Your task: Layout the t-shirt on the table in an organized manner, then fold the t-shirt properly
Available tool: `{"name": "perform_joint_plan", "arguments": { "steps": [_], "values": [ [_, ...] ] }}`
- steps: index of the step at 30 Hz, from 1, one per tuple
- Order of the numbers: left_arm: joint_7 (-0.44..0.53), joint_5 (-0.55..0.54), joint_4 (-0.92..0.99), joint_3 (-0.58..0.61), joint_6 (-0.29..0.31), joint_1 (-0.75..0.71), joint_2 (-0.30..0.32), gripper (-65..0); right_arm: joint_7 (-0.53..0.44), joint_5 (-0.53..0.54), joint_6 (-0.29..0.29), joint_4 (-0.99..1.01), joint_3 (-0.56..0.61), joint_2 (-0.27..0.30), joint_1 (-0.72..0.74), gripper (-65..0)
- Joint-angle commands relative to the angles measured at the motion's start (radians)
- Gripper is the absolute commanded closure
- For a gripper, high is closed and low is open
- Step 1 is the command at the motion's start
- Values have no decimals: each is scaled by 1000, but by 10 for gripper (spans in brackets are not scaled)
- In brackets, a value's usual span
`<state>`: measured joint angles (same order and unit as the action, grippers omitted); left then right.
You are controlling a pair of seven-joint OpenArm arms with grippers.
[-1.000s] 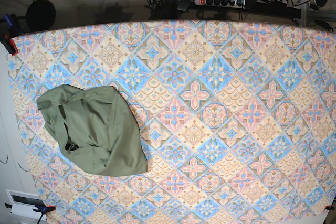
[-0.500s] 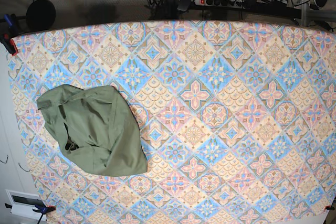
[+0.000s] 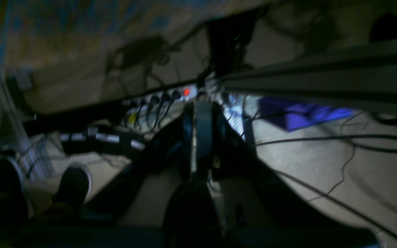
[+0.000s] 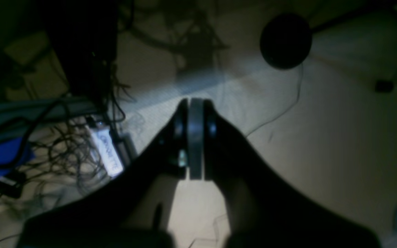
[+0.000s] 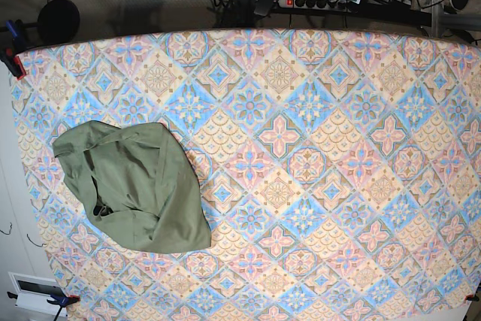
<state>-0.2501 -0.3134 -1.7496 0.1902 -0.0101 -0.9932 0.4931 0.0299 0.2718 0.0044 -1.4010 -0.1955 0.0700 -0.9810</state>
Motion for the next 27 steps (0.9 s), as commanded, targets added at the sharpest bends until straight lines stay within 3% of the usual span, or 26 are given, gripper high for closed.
{"name": "perform_joint_plan", "arguments": {
  "steps": [1,12,22,27],
  "values": [
    [18,3,-51,-18,2,-36,13,-1,-14,13,-2,-54,-8,7,-37,0],
    [16,3,-289,-133,2,-68,13,-1,149,25,-2,-463,-94,20,-106,0],
    [10,1,-332,-130,2,63,14,-1,201,25,-2,-556,-112,43,-95,0],
    [-113,-34,-347,-131,2,184,9,-1,201,24,-2,-570,-112,43,-25,0]
  ]
}}
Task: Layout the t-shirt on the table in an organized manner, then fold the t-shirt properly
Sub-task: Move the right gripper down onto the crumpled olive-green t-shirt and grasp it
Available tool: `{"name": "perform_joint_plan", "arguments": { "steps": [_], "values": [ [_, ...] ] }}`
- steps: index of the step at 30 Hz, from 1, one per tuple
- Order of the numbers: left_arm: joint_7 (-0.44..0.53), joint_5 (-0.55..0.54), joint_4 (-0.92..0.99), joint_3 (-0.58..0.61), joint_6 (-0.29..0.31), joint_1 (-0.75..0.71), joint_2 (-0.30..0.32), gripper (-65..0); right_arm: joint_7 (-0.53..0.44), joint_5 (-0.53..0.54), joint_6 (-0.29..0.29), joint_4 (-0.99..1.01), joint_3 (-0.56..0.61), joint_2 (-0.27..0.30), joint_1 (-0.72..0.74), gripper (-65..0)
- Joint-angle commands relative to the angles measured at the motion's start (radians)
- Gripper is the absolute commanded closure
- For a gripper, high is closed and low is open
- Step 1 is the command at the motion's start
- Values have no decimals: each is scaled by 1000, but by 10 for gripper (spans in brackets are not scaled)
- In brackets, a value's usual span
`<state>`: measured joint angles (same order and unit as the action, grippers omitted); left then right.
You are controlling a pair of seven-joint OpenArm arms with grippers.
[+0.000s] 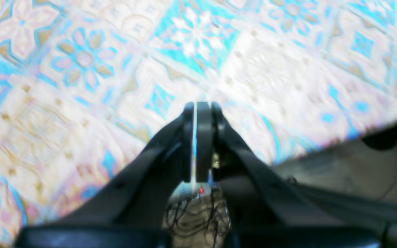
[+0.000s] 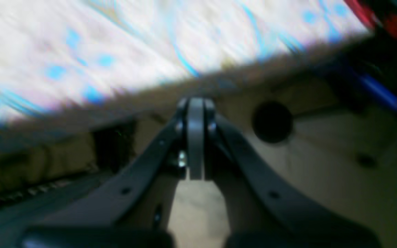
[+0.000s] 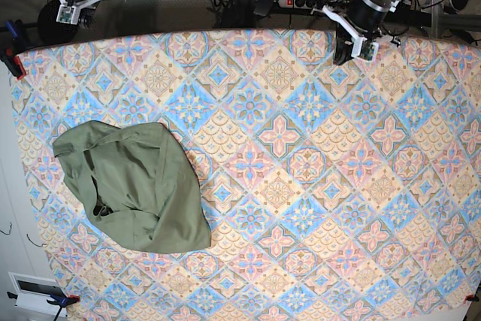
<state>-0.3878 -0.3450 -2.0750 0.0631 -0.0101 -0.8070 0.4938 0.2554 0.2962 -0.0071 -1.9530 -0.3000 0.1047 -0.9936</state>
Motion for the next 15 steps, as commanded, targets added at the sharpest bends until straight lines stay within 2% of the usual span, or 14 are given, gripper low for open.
{"name": "perform_joint_plan", "arguments": {
  "steps": [1,5,7,9,12,15],
  "values": [
    [14,-29,-23,-4,2,19,9,-1,-24,-1,9,-18,-8,8,2,0],
    [0,-188,-23,-3,2,133,10,-1,-23,-1,9,-18,-6,10,77,0],
    [-47,-248,-23,-3,2,199,12,-1,-15,-1,9,-18,-3,20,123,0],
    [-133,-302,-23,-3,2,275,10,-1,43,-1,9,-18,0,56,178,0],
    [-237,-381,-22,-3,2,375,7,-2,183,1,9,-16,2,94,299,-6],
    [-245,-421,-17,-3,2,429,7,-2,308,2,9,-15,-5,94,428,-40]
  ]
}}
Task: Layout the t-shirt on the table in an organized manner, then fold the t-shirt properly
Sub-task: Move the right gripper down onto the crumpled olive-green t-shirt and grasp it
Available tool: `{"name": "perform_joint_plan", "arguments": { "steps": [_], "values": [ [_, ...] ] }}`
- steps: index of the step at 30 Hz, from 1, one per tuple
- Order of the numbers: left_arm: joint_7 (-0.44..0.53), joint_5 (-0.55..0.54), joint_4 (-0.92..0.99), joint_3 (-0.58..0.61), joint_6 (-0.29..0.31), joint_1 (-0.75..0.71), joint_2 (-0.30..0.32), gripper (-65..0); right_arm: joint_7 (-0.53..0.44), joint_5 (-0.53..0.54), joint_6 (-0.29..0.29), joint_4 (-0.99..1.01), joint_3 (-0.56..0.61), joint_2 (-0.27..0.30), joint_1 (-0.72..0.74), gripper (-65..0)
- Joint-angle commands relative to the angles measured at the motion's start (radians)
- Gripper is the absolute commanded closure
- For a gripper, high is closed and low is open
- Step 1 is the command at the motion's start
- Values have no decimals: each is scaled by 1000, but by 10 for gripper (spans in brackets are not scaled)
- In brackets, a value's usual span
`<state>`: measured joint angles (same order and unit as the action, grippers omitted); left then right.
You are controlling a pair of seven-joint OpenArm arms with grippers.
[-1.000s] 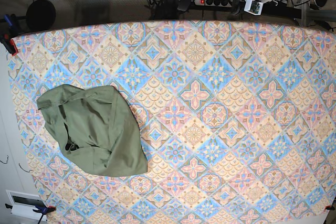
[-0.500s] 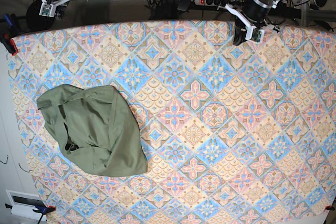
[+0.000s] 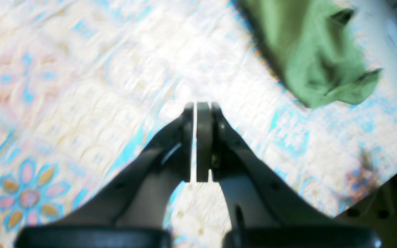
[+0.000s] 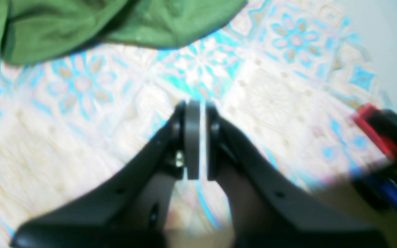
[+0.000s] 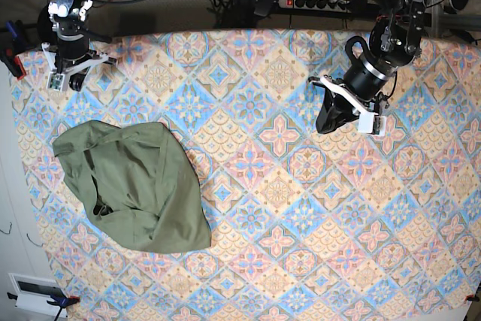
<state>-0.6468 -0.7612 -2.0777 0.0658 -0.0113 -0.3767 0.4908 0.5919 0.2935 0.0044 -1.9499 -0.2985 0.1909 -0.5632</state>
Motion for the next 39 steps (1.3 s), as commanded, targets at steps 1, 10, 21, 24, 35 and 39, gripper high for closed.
{"name": "perform_joint_plan", "arguments": {
  "steps": [1,10,21,24,35,39],
  "values": [
    [14,-5,-14,-5,3,9,10,-3,12,5,-2,-16,-6,6,41,-55],
    [8,-5,4,-4,3,29,13,-167,101,9,-2,83,46,6,332,-248],
    [6,-7,7,-4,3,23,16,-177,102,9,-2,426,60,6,569,-256],
    [6,-8,7,-4,3,22,16,-177,102,9,-2,479,58,6,592,-256],
    [5,-10,7,2,3,22,16,-177,101,8,-4,588,-57,-12,613,-250],
    [5,-5,7,25,3,23,13,-177,99,37,-77,582,-57,-14,609,-117]
  ]
}}
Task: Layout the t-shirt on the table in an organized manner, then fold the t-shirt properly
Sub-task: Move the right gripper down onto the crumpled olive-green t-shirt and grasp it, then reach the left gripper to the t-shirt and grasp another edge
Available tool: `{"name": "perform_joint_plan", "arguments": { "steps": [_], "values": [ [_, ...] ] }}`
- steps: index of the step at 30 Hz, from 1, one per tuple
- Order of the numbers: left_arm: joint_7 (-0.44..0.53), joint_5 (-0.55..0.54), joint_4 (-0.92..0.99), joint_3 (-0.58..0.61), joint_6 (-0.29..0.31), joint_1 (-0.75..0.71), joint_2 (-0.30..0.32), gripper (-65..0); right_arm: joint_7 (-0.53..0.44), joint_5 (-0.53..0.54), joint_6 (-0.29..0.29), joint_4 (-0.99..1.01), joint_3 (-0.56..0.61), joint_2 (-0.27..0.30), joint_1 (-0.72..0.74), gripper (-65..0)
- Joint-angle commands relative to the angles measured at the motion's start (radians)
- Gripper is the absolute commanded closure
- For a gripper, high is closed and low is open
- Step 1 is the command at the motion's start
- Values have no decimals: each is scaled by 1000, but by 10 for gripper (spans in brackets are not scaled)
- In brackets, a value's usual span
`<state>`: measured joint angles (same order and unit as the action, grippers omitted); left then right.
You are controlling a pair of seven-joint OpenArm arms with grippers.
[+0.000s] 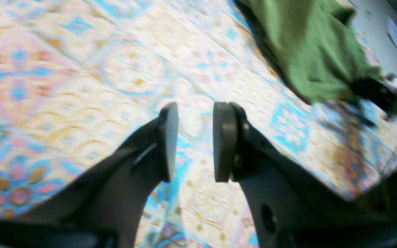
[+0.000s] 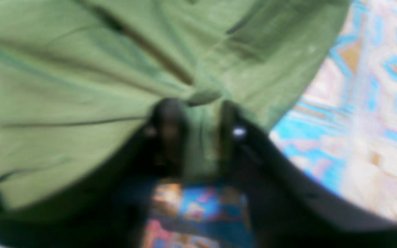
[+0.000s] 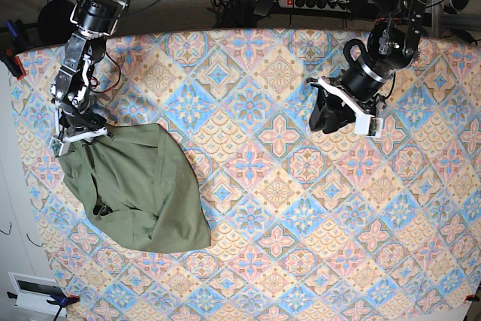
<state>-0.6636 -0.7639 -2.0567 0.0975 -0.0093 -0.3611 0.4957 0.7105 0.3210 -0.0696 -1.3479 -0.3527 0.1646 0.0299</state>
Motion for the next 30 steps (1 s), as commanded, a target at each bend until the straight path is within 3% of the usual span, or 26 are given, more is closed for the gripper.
{"name": "perform_joint_plan", "arguments": {
  "steps": [1,2,4,5,9,13,15,24,26,30],
  "values": [
    [21,-3,-14,-6,1,6,8,-177,-19,48,-63,-21,-3,13,15,-56],
    [21,-1,-14,-6,1,6,7,-177,-18,96,-131,-21,-3,13,15,0],
    [21,-1,-12,-6,1,6,7,-177,-18,186,-230,-43,-3,13,14,-7],
    [21,-1,-12,-6,1,6,7,-177,-18,232,-249,-66,-1,13,3,-18],
    [21,-1,-12,-9,1,6,8,-177,-18,353,-255,-186,30,13,-95,-11],
    [21,-1,-12,-14,1,6,10,-177,-18,430,-256,-333,183,13,-140,-11],
    [21,-1,-12,-14,1,6,10,-177,-13,430,-256,-396,261,13,-141,-11],
    [21,1,-12,-55,1,-20,11,-177,173,418,-263,-496,542,-9,-190,-11],
    [21,1,-12,-72,1,-34,11,-177,223,356,-315,-496,610,-4,-190,-11],
    [21,1,-12,-127,1,-62,13,-177,297,135,-413,-496,766,-6,-158,-11]
  ]
}}
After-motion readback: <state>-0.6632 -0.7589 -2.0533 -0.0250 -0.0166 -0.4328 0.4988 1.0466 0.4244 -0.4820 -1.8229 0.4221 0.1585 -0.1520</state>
